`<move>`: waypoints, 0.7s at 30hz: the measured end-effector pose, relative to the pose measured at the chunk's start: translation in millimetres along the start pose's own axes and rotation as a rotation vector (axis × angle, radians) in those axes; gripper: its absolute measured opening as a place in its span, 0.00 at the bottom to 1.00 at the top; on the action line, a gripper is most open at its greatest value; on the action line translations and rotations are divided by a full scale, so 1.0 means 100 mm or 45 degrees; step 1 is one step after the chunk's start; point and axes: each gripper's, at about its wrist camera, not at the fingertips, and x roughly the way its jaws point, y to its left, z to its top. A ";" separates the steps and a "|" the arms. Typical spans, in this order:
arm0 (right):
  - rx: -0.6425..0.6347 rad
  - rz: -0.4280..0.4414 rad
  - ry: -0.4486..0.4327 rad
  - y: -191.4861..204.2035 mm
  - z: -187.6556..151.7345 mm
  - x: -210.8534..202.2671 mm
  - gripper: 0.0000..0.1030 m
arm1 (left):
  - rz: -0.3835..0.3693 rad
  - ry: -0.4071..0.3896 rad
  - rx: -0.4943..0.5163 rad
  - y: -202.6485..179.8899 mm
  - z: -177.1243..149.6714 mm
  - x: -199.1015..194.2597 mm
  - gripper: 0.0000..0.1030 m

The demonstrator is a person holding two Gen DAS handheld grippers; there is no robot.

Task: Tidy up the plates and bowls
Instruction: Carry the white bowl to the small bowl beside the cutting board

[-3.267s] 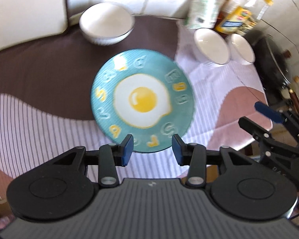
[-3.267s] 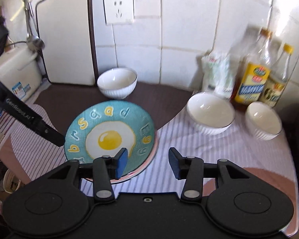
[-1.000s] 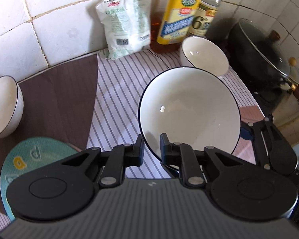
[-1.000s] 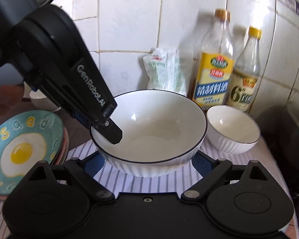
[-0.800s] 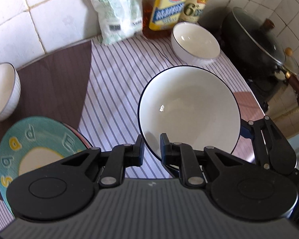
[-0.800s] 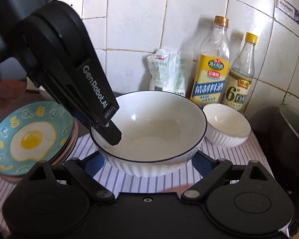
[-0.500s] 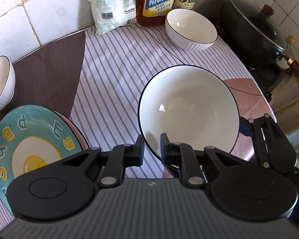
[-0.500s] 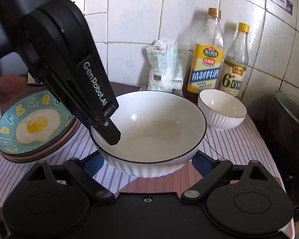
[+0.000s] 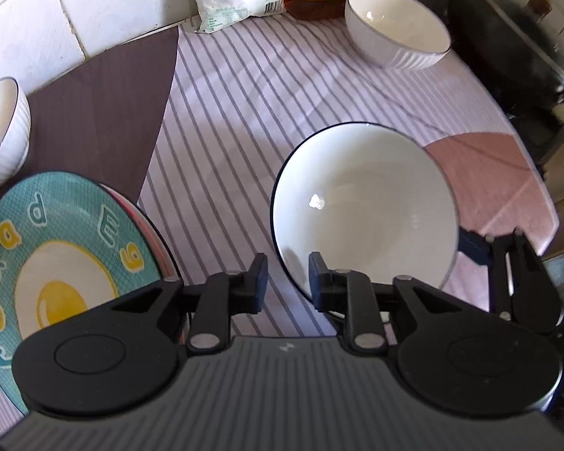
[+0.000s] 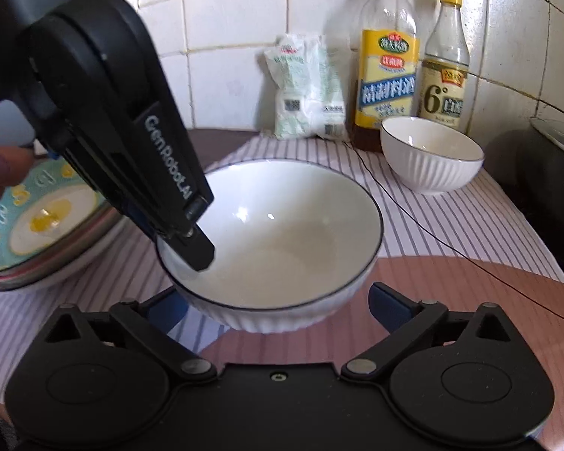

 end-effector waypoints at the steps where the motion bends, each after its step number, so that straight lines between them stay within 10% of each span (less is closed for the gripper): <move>1: 0.010 -0.033 0.022 0.01 0.00 -0.02 1.00 | -0.021 -0.006 -0.008 0.04 -0.01 -0.06 0.23; 21: 0.429 0.068 0.073 0.22 0.60 -1.00 0.97 | 0.116 -0.081 0.052 1.15 -0.27 -1.24 0.47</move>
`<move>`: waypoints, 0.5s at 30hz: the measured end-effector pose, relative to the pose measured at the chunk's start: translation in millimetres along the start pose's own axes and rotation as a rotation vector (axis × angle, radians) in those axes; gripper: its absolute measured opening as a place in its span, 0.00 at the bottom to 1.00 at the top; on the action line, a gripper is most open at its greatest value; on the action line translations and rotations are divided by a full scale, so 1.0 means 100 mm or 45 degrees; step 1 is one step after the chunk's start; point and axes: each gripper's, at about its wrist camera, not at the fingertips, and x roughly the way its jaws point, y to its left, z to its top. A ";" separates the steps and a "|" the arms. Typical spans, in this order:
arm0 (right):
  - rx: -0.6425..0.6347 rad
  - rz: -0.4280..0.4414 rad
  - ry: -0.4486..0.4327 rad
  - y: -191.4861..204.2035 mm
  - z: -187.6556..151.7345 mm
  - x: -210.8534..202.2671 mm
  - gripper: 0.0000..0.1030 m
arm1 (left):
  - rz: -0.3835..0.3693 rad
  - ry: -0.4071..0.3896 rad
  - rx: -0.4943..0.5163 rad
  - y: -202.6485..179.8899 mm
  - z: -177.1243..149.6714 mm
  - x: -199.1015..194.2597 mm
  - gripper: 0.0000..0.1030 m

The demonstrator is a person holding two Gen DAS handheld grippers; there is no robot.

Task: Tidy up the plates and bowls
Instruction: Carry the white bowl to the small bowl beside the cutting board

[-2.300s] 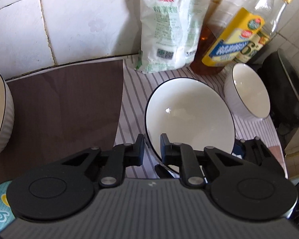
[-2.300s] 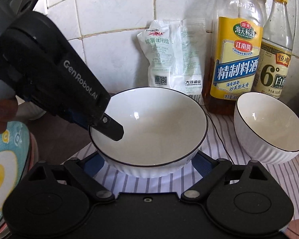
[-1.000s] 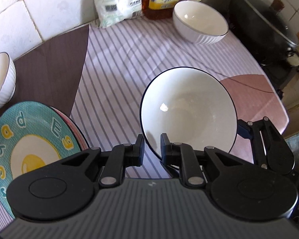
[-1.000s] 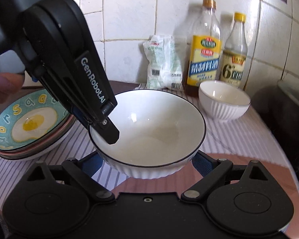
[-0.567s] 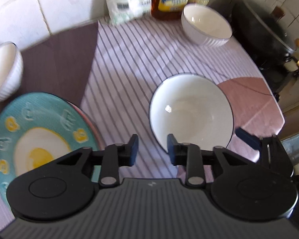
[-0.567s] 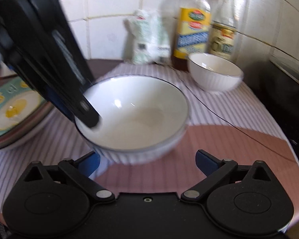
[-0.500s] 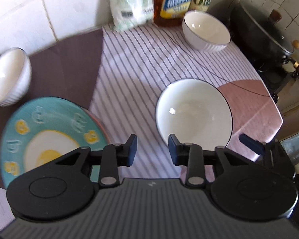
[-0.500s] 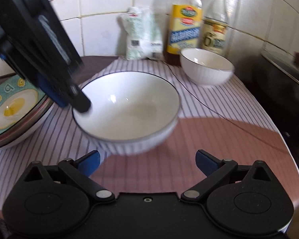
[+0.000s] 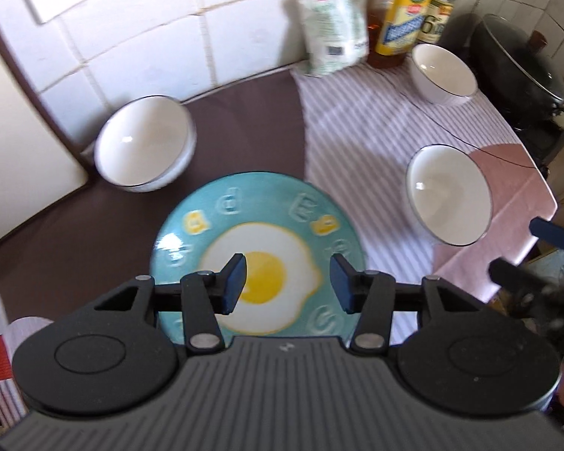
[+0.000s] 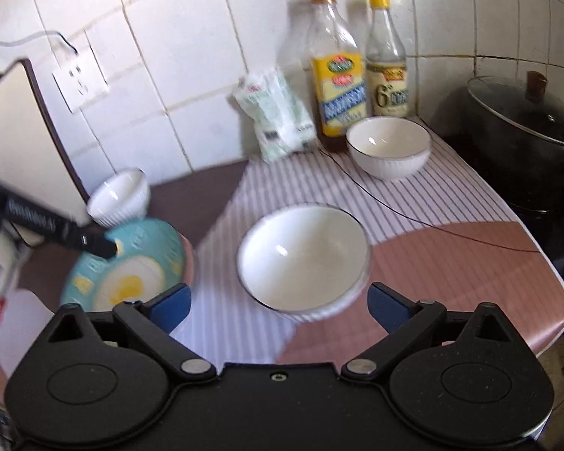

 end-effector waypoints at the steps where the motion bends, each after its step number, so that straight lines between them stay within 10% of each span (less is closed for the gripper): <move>1: 0.017 0.027 0.006 0.05 0.07 0.01 0.97 | 0.005 -0.002 -0.010 0.07 0.00 -0.03 0.47; 15: 0.010 0.253 0.176 0.95 0.85 0.49 0.78 | 0.026 -0.102 -0.284 1.09 0.13 -0.09 0.53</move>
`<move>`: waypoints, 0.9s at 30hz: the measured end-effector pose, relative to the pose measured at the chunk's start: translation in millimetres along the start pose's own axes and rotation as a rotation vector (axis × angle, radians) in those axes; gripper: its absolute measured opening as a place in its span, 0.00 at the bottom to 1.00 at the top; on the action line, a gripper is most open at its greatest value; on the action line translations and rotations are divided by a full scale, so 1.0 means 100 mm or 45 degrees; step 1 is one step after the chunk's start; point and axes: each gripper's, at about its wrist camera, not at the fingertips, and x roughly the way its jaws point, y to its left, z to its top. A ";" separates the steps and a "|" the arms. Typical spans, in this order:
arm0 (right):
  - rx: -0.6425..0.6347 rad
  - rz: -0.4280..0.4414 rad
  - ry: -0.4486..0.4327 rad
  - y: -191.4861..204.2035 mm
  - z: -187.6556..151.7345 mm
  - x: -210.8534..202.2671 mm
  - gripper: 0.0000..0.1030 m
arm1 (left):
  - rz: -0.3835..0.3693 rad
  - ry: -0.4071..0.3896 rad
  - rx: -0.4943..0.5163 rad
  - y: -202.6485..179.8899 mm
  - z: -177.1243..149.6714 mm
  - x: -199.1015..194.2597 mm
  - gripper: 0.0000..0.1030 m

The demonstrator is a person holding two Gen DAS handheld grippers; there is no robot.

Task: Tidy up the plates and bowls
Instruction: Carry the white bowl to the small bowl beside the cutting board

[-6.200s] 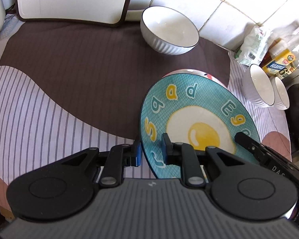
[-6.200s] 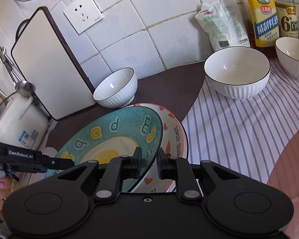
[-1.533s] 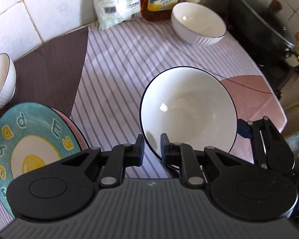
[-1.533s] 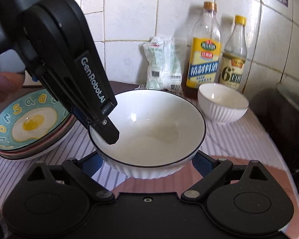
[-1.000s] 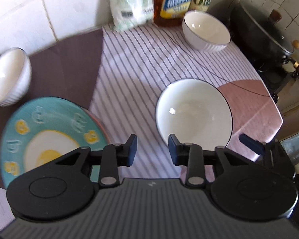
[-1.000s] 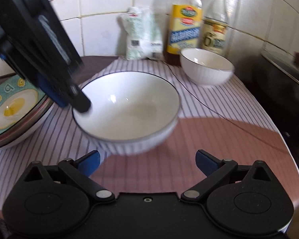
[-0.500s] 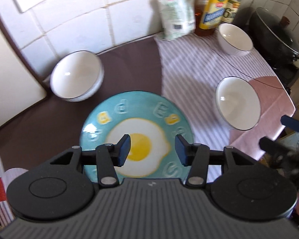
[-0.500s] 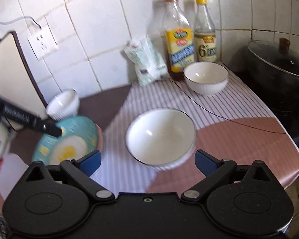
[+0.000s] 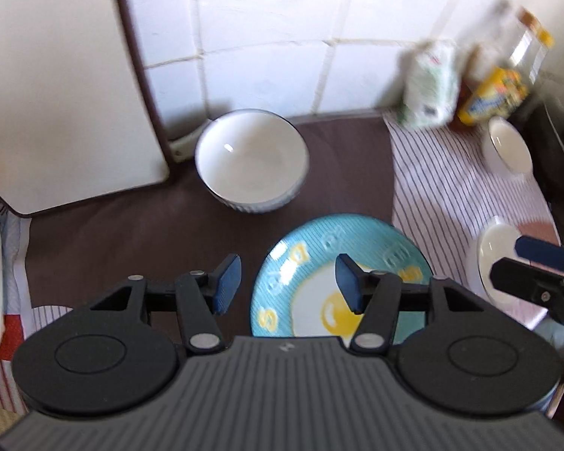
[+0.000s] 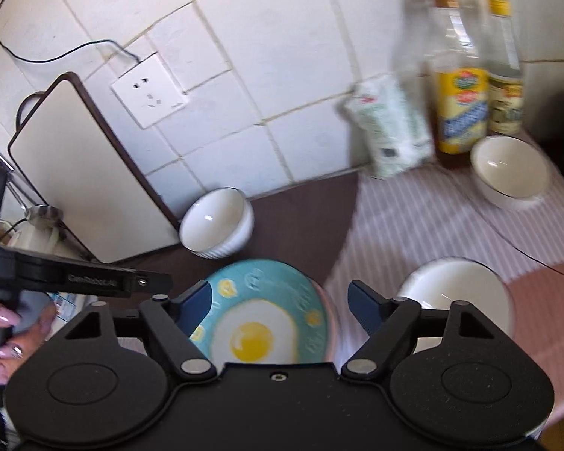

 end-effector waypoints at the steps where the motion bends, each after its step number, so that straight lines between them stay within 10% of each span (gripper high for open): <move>1: -0.007 0.012 0.002 0.05 0.05 0.08 0.75 | 0.002 -0.022 -0.017 0.05 0.01 0.02 0.53; 21: 0.084 -0.073 0.192 0.30 0.64 1.96 0.43 | 0.009 -0.079 -0.274 0.90 0.36 1.07 0.48; 27: 0.121 -0.097 0.229 0.30 0.60 2.26 0.14 | 0.025 -0.056 -0.263 0.91 0.33 1.25 0.39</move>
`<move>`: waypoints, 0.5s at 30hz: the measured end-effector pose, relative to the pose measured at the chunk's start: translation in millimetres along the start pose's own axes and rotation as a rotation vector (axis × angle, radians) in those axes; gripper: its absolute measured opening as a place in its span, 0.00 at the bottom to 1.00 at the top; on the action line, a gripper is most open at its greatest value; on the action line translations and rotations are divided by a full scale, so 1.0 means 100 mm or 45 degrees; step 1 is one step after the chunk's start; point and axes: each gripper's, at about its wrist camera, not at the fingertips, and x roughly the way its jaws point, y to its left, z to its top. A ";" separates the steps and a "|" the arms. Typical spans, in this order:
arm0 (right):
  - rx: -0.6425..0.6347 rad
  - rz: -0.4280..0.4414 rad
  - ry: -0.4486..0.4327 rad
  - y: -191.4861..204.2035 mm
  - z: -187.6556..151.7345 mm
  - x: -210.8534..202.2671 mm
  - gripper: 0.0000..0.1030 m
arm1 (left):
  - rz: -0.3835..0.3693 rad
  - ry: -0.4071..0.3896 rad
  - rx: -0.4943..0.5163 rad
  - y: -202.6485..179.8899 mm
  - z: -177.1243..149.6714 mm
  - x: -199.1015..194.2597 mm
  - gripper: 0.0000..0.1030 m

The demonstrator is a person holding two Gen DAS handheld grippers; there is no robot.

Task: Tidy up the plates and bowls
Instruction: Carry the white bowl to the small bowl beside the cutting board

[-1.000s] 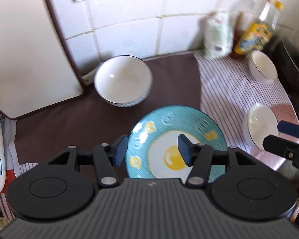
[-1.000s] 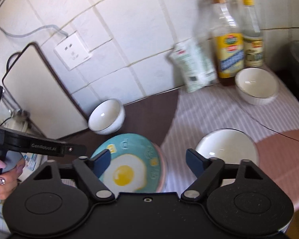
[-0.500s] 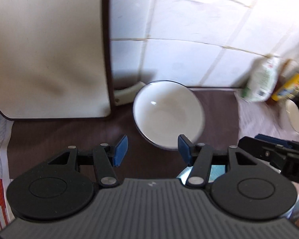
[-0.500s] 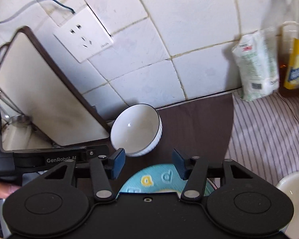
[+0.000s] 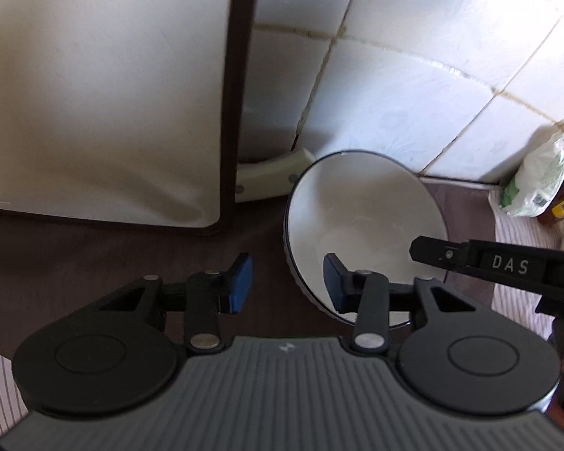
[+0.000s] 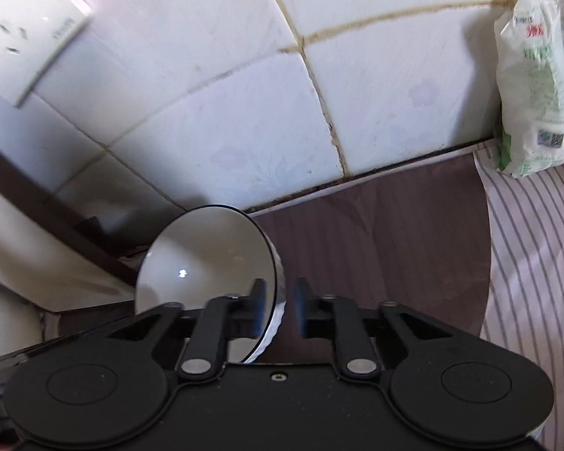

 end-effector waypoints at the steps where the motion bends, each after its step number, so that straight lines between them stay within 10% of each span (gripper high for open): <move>1: -0.002 -0.006 0.000 0.01 -0.01 0.01 0.12 | 0.014 0.008 0.018 -0.02 0.00 0.04 0.38; 5: -0.039 -0.010 -0.021 0.03 -0.02 0.02 0.10 | -0.032 0.014 0.021 -0.04 -0.02 0.07 0.17; 15: -0.050 0.029 -0.031 0.02 -0.05 -0.19 0.10 | 0.034 0.028 0.068 -0.27 -0.06 -0.16 0.15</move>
